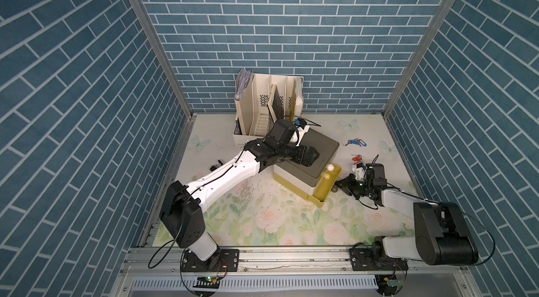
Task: Take the keys out of the drawer
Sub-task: Close the drawer in the storage box.
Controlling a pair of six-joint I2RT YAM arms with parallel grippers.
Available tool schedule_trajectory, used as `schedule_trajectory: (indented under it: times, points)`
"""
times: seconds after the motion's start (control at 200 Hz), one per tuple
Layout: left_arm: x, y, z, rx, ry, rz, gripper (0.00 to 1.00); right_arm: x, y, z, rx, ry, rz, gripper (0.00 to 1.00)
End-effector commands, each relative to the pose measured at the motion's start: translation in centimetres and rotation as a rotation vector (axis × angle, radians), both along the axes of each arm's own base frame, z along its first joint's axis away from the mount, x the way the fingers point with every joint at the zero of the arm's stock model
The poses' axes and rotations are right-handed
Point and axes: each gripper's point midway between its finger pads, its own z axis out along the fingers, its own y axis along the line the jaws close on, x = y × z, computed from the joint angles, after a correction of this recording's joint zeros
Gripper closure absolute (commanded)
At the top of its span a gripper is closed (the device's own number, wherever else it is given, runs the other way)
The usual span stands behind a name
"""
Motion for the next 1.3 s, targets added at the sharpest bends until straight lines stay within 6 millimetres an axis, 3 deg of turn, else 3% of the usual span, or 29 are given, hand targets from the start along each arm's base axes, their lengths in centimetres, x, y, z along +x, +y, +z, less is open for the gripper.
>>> schedule_trajectory:
  times: [0.0, 0.58, 1.295]
  points:
    - [-0.2, 0.7, 0.2, 0.008, -0.007, 0.007, 0.00, 1.3, 0.9, 1.1, 0.030, -0.033, 0.009, 1.00]
    - [-0.1, 1.2, 0.2, 0.015, -0.006, 0.013, 0.00, 2.7, 3.8, 1.6, 0.038, -0.045, 0.064, 1.00]
    - [-0.3, 1.5, 0.0, 0.012, -0.004, 0.018, 0.00, 2.2, 6.8, 1.8, 0.078, -0.048, 0.108, 1.00]
